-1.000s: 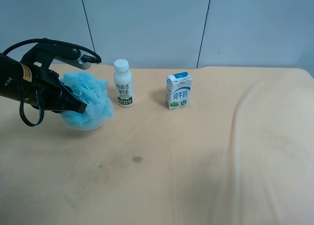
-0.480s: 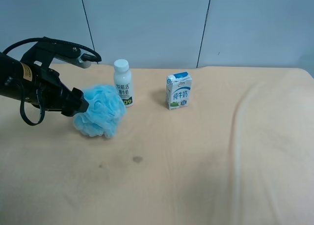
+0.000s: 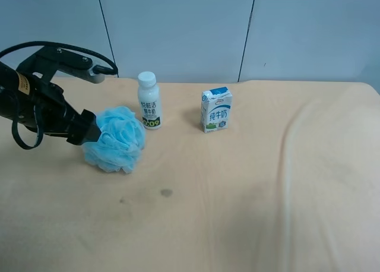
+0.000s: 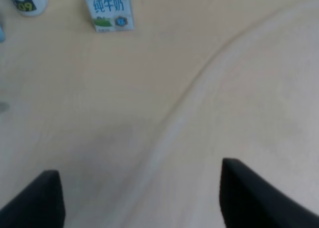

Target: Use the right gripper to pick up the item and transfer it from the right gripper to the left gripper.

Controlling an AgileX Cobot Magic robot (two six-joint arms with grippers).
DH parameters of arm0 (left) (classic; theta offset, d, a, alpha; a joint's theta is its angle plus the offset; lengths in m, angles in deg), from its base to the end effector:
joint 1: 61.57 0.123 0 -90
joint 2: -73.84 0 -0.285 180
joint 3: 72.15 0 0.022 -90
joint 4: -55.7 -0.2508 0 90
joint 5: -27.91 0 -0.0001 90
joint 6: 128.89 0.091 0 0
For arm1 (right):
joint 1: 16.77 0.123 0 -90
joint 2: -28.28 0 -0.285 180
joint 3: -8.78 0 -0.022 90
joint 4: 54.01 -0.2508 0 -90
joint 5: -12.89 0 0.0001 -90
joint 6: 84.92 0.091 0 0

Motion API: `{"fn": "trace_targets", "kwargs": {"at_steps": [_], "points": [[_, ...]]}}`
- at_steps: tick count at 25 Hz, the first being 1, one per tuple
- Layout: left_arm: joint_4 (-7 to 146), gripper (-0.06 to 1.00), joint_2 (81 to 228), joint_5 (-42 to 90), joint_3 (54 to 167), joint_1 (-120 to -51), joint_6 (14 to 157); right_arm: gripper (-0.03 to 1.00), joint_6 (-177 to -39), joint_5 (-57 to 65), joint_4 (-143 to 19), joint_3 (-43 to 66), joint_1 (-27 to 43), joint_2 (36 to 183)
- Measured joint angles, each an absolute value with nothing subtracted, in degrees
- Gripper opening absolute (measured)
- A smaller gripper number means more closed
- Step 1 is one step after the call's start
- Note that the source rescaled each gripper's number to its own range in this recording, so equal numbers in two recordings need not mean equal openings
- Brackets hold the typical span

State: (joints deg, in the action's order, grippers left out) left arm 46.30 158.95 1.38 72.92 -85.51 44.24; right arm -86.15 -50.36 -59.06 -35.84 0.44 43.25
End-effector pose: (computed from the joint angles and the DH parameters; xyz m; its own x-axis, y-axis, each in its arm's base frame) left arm 0.2350 -0.0970 0.2249 -0.7498 0.3625 -0.5535 0.3882 0.9185 0.0757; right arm 0.0037 0.0086 0.2934 -0.5232 -0.1430 -0.8401 -0.3486 0.9355 0.0579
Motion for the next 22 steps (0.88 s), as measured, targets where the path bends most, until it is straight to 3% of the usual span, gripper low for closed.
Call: {"fn": "trace_targets", "kwargs": {"at_steps": [15, 22], "points": [[52.0, 0.78, 130.9, -23.0, 73.8, -85.5, 44.2, 0.68, -86.1, -50.4, -59.1, -35.8, 0.4, 43.3], [54.3, 0.78, 115.6, -29.5, 69.1, -85.5, 44.2, 0.68, -86.1, -50.4, -59.1, -35.8, 0.4, 43.3]]}}
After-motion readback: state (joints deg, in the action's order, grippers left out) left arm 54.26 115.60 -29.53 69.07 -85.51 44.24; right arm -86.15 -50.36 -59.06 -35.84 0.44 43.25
